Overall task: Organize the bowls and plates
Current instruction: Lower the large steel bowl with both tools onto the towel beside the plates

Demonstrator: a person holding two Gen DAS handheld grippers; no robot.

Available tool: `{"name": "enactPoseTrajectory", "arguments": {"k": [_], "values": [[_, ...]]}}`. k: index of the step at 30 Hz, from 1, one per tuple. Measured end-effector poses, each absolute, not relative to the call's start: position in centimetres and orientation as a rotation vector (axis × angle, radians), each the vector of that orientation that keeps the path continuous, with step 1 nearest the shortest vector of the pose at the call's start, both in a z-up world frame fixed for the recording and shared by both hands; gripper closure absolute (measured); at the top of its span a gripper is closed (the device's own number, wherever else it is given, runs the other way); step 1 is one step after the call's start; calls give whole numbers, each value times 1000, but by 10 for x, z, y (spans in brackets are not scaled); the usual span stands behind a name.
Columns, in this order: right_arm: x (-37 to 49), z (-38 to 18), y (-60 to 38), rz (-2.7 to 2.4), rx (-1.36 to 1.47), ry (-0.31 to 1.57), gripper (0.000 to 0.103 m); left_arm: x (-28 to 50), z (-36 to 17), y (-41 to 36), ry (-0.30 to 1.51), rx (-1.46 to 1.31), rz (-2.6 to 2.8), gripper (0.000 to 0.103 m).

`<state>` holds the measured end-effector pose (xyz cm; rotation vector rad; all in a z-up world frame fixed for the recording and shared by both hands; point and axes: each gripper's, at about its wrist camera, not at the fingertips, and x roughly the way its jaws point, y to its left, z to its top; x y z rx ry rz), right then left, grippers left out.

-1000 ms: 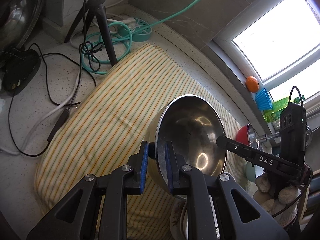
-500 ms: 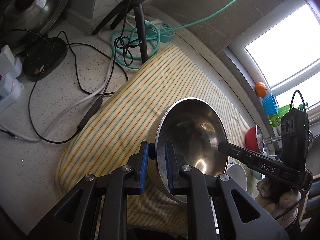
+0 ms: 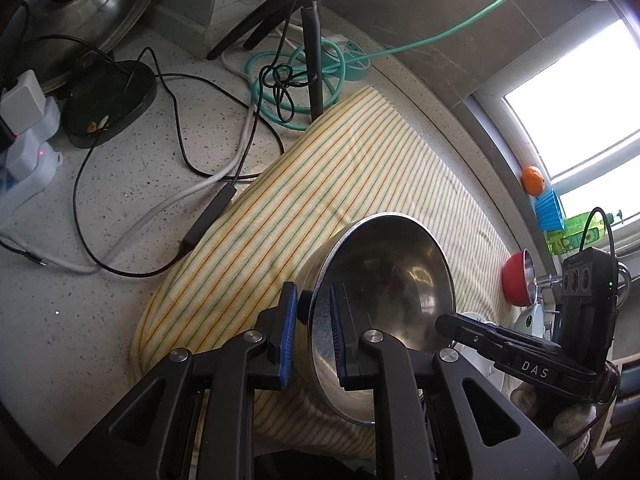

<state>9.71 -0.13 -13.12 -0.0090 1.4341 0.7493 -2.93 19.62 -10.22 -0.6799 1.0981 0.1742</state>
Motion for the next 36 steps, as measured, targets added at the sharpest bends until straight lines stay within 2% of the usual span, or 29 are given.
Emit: {"name": "enactPoseTrajectory", "arguments": {"k": [18,36], "values": [[86,-125,-2,761,24,1427,92,-26,-116,208,1112,-676,162,90],[81,-104,-17,689,17,1304,91,-30,-79,204,1011,-494,218,90]]}}
